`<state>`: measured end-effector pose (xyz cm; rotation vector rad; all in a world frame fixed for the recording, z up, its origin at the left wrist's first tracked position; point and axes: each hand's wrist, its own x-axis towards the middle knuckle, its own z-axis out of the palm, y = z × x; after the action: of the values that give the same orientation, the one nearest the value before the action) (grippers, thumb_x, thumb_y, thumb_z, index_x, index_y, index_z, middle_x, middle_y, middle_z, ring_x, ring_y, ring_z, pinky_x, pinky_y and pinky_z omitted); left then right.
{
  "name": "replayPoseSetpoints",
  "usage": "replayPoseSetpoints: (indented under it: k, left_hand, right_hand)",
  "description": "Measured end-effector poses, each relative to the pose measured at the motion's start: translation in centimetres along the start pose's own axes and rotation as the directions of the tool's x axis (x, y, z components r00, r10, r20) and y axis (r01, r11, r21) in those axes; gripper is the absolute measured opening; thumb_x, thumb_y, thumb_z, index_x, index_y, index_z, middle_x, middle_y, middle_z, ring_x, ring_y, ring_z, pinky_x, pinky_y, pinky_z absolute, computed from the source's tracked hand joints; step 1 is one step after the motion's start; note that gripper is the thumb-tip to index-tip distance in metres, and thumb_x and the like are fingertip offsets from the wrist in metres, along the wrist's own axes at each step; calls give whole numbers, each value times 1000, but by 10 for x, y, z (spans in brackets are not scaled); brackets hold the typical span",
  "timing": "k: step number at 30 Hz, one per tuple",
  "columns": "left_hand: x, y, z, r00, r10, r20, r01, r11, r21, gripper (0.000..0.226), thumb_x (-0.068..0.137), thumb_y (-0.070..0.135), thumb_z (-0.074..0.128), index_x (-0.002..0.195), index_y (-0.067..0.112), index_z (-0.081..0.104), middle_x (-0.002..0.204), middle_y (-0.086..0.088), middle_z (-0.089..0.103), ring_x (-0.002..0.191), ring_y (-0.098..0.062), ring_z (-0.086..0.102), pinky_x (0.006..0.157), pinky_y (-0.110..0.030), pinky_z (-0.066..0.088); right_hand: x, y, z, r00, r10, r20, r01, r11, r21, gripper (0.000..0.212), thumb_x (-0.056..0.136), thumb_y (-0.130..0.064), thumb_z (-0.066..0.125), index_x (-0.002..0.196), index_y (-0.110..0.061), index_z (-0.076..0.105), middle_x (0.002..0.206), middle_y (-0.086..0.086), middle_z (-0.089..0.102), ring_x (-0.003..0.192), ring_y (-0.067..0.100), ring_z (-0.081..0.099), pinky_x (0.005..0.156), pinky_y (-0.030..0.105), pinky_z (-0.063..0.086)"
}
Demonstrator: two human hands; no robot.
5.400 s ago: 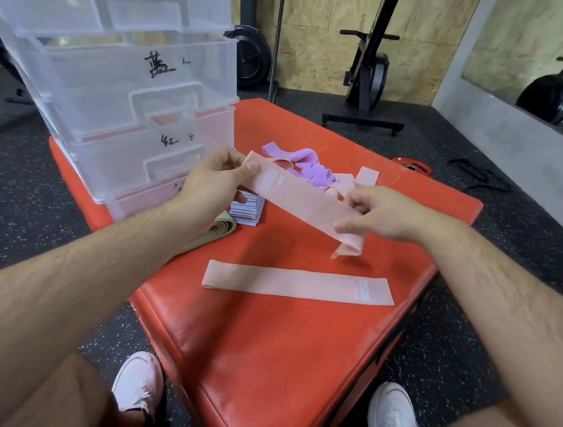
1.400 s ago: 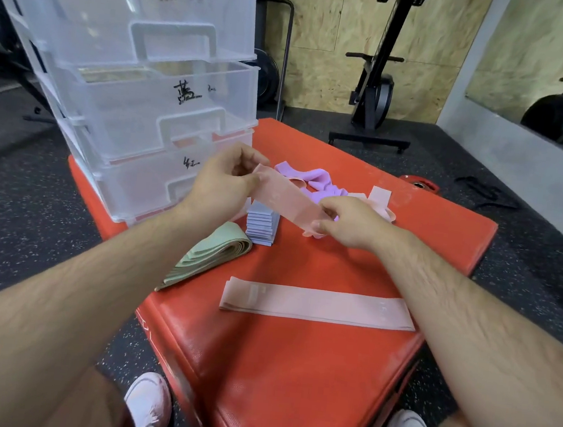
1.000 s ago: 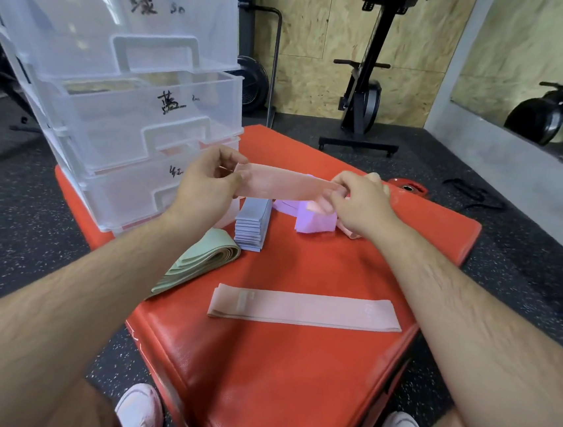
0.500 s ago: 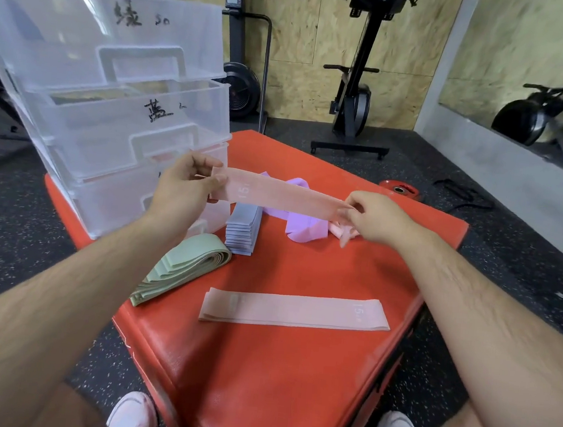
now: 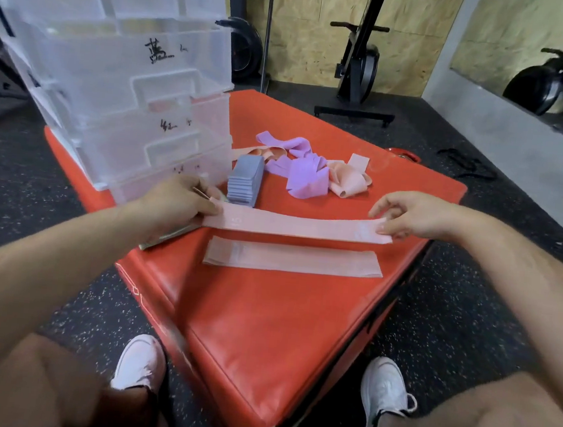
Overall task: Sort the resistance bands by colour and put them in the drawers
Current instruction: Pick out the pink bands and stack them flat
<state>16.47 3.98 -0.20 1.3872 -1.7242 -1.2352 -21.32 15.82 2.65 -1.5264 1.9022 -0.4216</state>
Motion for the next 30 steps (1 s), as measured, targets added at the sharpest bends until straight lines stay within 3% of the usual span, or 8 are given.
replayPoseSetpoints:
  k: [4, 8, 12, 17, 22, 27, 30]
  left_hand:
    - [-10, -31, 7, 1000, 28, -1, -27, 979, 203, 17, 77, 3, 79, 88, 9, 67, 75, -7, 64, 67, -18, 59, 50, -15, 49]
    - [-14, -46, 7, 996, 91, -14, -82, 942, 325, 15, 78, 12, 80, 88, 12, 69, 79, -7, 67, 69, -17, 59, 70, -35, 53]
    - [-13, -50, 9, 994, 106, -16, -94, 932, 351, 14, 79, 14, 80, 89, 13, 70, 79, -7, 66, 68, -17, 57, 70, -34, 51]
    - [-13, -51, 15, 990, 136, 26, -133, 886, 445, 12, 81, 12, 77, 89, 15, 69, 79, -4, 65, 65, -16, 55, 56, -22, 43]
    - [-9, -56, 14, 987, 151, 55, -159, 865, 475, 16, 78, 14, 78, 90, 16, 67, 79, -2, 64, 69, -17, 57, 66, -30, 47]
    - [-9, -54, 16, 948, 266, 174, -314, 695, 647, 16, 78, 19, 75, 73, 28, 63, 83, 2, 61, 80, -19, 61, 68, -27, 44]
    - [-8, -50, 17, 952, 236, 193, -302, 646, 701, 8, 79, 18, 70, 77, 25, 67, 95, 0, 51, 86, -18, 56, 77, -26, 43]
  right_hand:
    - [-8, 8, 26, 999, 26, 47, -22, 997, -73, 22, 90, -4, 70, 106, -18, 64, 75, 4, 61, 55, 10, 56, 56, 22, 48]
    - [-12, 12, 46, 1000, 18, 4, -17, 982, -190, 15, 91, -13, 70, 103, -21, 65, 83, 2, 66, 60, 12, 57, 49, 16, 43]
    - [-10, 13, 54, 1000, 20, -16, -24, 966, -257, 9, 91, -16, 70, 96, -23, 69, 76, -3, 64, 67, 15, 58, 58, 26, 44]
    - [-11, 10, 53, 998, 43, -38, -52, 959, -278, 9, 90, -15, 69, 94, -22, 70, 76, -5, 62, 60, 8, 55, 53, 22, 39]
    - [-9, 13, 55, 998, 53, -36, -61, 955, -290, 10, 90, -14, 68, 93, -23, 70, 74, -5, 65, 52, 4, 56, 47, 18, 39]
    - [-5, 14, 53, 999, 34, -11, -35, 927, -373, 10, 90, -20, 68, 90, -30, 68, 73, -7, 63, 59, 11, 55, 55, 26, 40]
    - [-3, 13, 51, 1000, 26, -4, -25, 904, -427, 8, 89, -26, 69, 86, -34, 68, 81, -9, 62, 68, 12, 56, 60, 29, 42]
